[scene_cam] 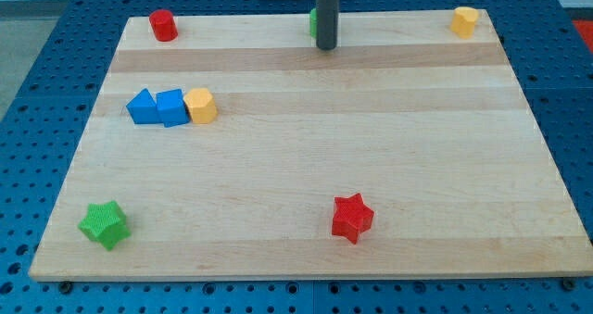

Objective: Place the arm on top of the yellow heart

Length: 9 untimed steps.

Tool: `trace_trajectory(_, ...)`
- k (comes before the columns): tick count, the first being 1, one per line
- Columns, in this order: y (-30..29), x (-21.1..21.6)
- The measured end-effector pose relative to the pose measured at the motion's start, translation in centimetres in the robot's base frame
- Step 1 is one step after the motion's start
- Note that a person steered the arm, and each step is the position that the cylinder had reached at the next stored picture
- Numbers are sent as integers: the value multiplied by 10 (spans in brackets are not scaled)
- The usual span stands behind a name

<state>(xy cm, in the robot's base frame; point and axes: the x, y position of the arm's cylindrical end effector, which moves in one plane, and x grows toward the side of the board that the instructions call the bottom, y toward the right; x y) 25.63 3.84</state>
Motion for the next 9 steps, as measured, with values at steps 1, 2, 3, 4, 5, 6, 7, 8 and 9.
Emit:
trace_trajectory(1,29,-21)
trace_trajectory(2,53,-37)
trace_trajectory(3,82,-51)
trace_trajectory(4,116,-60)
trace_trajectory(5,150,-63)
trace_trajectory(6,170,-65)
trace_trajectory(7,190,-65)
trace_trajectory(8,222,-65)
trace_trajectory(9,243,-65)
